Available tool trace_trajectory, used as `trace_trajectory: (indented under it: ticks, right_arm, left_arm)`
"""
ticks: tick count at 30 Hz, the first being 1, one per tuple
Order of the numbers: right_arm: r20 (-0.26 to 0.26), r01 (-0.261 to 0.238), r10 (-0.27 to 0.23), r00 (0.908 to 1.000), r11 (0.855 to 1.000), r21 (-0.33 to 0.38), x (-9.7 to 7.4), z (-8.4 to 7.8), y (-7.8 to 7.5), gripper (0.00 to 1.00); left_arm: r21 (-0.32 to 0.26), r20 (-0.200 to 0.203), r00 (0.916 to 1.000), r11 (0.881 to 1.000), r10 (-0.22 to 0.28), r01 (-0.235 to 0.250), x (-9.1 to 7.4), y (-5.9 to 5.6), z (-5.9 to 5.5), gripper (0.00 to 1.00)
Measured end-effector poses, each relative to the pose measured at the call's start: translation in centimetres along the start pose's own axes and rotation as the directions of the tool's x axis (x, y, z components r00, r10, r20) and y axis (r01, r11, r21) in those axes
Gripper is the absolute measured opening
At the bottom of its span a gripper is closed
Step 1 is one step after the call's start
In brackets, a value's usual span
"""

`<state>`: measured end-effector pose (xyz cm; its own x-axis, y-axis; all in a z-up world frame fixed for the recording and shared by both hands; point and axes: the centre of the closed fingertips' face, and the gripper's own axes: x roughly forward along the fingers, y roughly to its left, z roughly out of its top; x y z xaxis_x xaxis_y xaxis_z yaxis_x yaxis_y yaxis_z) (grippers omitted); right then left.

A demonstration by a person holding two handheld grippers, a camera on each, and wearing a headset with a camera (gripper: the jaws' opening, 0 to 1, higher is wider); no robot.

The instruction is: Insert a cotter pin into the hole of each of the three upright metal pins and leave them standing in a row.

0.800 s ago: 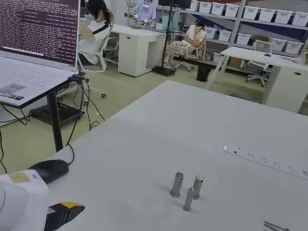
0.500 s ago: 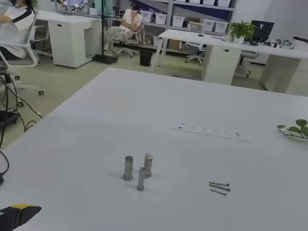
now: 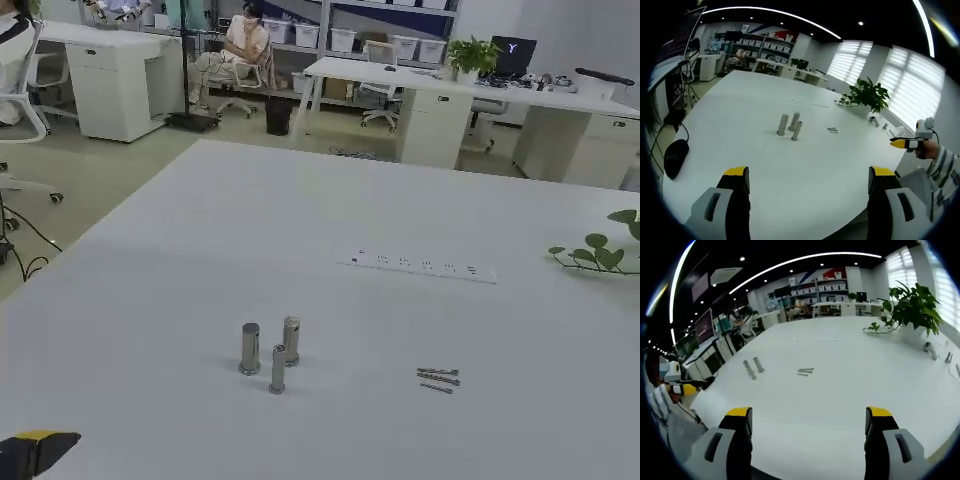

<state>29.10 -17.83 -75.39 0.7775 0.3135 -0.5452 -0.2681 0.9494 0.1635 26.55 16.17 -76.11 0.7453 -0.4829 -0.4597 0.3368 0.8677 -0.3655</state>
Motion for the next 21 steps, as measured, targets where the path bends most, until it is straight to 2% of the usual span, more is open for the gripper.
trace_trajectory:
  ticks: [6, 10, 14, 16, 17, 21]
  right_arm:
    - [0.011, -0.005, 0.005, 0.9999, 1.000, 0.011, 0.08, 0.30, 0.07, 0.95]
    - [0.017, -0.008, 0.008, 0.9998, 1.000, 0.008, 0.04, 0.57, 0.12, 0.92]
    - [0.019, -0.009, 0.009, 0.9998, 1.000, 0.010, 0.03, 0.71, 0.14, 0.93]
    - [0.020, -0.007, 0.006, 0.9998, 1.000, 0.009, 0.00, 0.75, 0.10, 0.93]
    - [0.019, -0.007, 0.007, 0.9998, 1.000, 0.007, -0.02, 0.73, 0.11, 0.93]
    - [0.012, -0.004, 0.004, 0.9999, 1.000, 0.005, -0.08, 0.49, 0.09, 0.94]
  left_arm:
    - [0.009, -0.010, 0.9999, 1.000, 0.010, -0.010, -0.20, 0.51, 0.02, 0.99]
    - [0.015, 0.005, 0.9999, 1.000, 0.013, -0.013, -0.35, 0.63, 0.35, 0.99]
    - [0.057, -0.018, 0.9997, 0.998, 0.019, -0.018, -0.44, 0.76, 0.18, 0.99]
    - [0.125, -0.023, 0.9995, 0.992, 0.023, -0.020, -0.46, 0.80, 0.25, 0.99]
    - [0.136, -0.023, 0.9995, 0.990, 0.022, -0.019, -0.48, 0.72, 0.25, 0.99]
    - [0.125, -0.027, 0.9996, 0.992, 0.007, -0.004, -0.43, 0.42, 0.24, 0.99]
